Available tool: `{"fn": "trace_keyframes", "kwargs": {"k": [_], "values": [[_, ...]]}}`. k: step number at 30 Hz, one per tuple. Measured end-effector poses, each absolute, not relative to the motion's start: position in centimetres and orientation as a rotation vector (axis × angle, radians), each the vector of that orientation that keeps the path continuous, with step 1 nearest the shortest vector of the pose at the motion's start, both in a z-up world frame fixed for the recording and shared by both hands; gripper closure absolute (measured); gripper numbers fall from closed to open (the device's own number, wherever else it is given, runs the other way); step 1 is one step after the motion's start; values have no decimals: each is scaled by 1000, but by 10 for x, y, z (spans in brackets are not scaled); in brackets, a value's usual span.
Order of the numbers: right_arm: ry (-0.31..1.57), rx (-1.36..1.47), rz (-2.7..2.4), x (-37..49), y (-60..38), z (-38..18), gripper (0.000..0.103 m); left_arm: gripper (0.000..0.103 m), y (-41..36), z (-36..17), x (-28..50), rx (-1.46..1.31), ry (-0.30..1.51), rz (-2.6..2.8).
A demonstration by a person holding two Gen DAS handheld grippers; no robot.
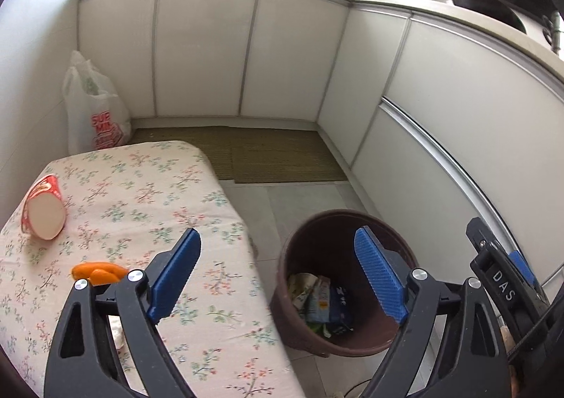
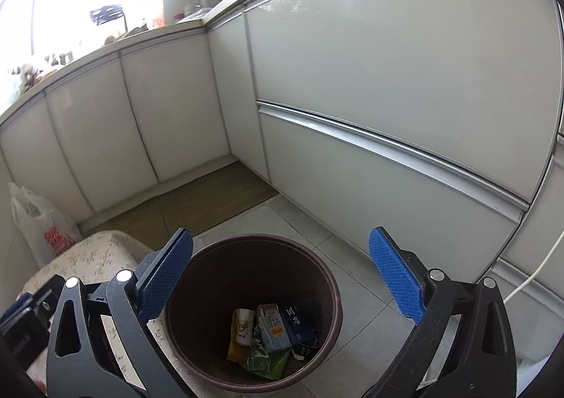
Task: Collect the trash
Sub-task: 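Move both open tools back from the bin over the table, then grasp the orange peel on the table with the left tool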
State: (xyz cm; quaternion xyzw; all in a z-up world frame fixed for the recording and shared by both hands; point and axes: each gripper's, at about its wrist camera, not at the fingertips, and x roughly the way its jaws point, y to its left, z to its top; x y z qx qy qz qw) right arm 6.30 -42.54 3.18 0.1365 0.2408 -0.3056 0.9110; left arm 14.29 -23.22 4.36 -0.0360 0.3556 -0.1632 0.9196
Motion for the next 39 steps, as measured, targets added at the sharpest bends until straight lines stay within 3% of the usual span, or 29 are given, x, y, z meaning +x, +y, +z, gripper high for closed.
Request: {"fn": "trace_keyframes", "kwargs": {"k": [24,39], "values": [[600,3,-304,115,-262,16,7,16,-55,12,136,-156,797,-54],[701,-94,-163,144,-177,-12,7,16,68,-55,163,-363,1012,64]]}}
